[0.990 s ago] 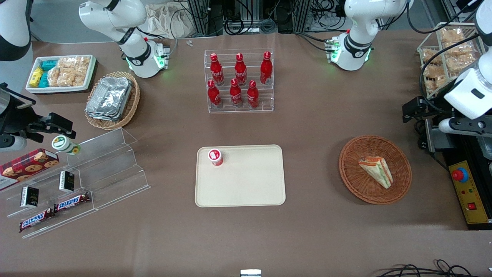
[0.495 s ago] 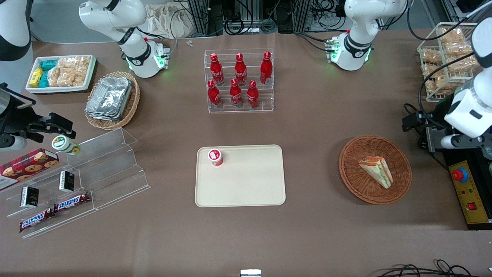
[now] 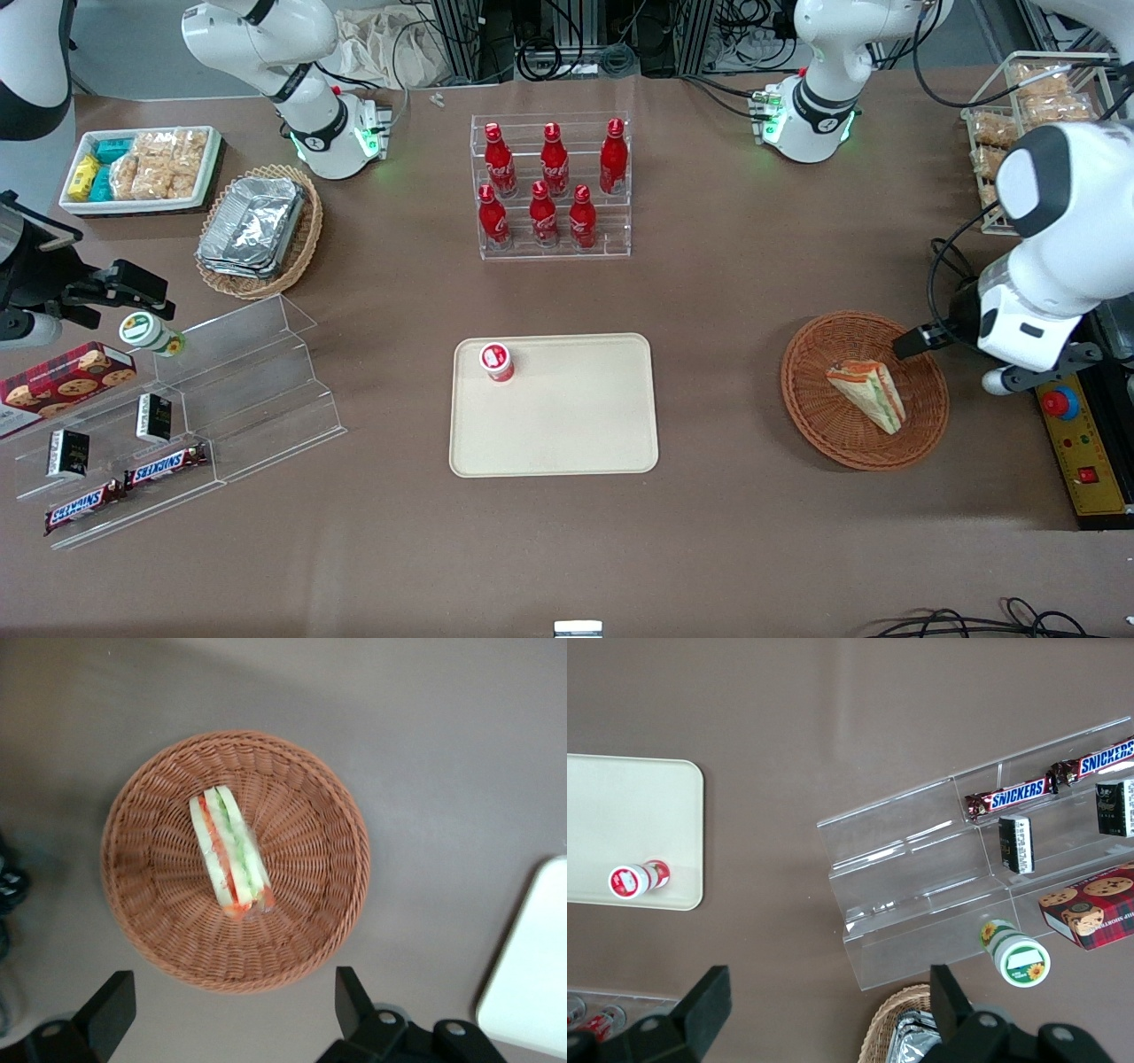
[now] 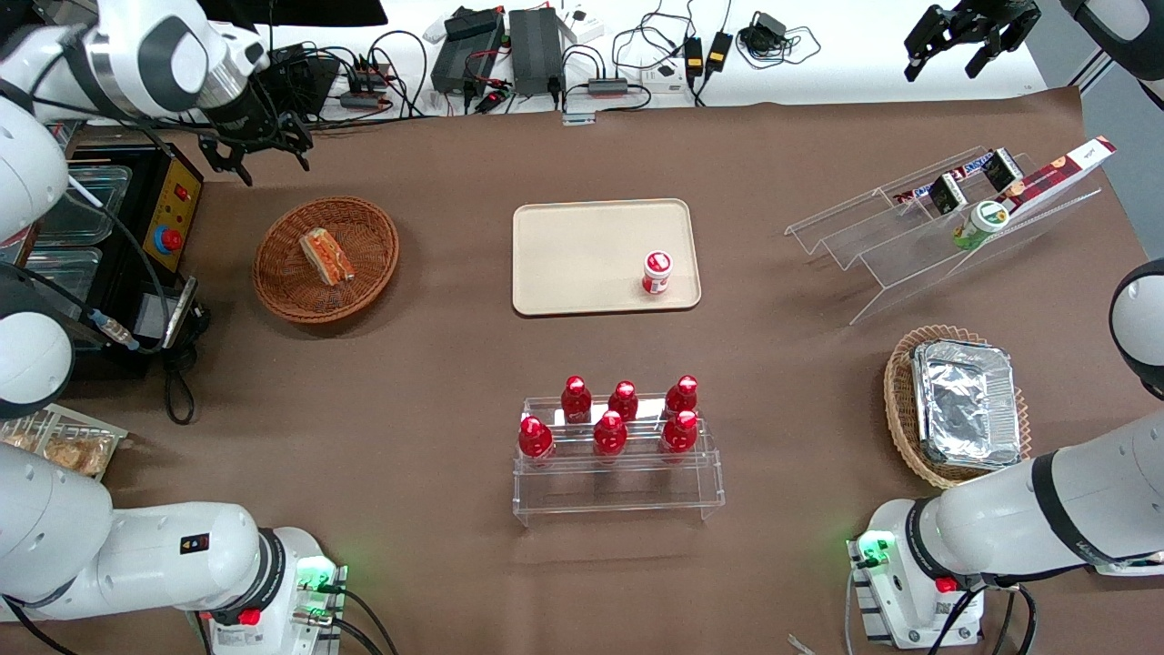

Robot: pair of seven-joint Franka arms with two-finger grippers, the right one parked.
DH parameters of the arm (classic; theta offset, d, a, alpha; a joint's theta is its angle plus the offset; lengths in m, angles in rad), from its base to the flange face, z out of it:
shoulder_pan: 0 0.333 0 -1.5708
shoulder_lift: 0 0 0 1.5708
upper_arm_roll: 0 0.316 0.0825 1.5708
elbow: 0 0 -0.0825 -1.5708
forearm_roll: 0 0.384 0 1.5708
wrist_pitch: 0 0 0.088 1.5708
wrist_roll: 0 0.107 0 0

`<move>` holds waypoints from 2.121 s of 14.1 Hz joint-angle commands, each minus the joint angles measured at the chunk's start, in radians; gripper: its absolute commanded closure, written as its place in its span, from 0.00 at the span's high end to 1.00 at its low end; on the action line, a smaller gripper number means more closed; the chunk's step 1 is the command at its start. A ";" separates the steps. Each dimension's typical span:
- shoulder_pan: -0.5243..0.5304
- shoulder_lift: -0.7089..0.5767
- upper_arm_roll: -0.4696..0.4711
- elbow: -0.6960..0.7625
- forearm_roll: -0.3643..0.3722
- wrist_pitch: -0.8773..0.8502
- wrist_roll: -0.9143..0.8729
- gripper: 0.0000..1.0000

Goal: Place sandwich from basket to tray
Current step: 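Lower the open left gripper around the sandwich and close it, then lift the sandwich up out of the basket with the left gripper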

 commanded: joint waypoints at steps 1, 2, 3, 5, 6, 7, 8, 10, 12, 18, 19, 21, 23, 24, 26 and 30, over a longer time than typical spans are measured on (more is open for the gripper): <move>0.003 0.041 -0.003 -0.087 0.019 0.134 -0.098 1.00; 0.004 0.061 -0.001 -0.109 0.019 0.186 -0.109 1.00; 0.008 0.075 -0.001 -0.138 0.019 0.240 -0.119 1.00; 0.024 0.092 -0.001 -0.187 0.019 0.326 -0.152 1.00; 0.026 0.107 -0.001 -0.198 0.019 0.353 -0.155 1.00; 0.026 0.121 -0.001 -0.200 0.017 0.367 -0.157 1.00; 0.026 0.135 -0.001 -0.198 0.017 0.369 -0.159 1.00; 0.027 0.154 0.000 -0.201 0.016 0.393 -0.162 1.00; 0.034 0.178 -0.001 -0.201 0.014 0.418 -0.200 1.00; 0.032 0.252 -0.001 -0.194 0.007 0.496 -0.304 0.91; 0.032 0.255 -0.003 -0.181 0.000 0.496 -0.345 0.58; 0.031 0.255 -0.006 -0.167 0.003 0.496 -0.422 0.00; 0.028 0.247 -0.009 -0.166 0.003 0.495 -0.430 0.00; 0.026 0.241 -0.009 -0.158 0.003 0.489 -0.433 0.00; 0.026 0.200 -0.009 -0.149 0.003 0.440 -0.433 0.00; 0.026 0.120 -0.038 -0.004 0.003 0.115 -0.436 0.00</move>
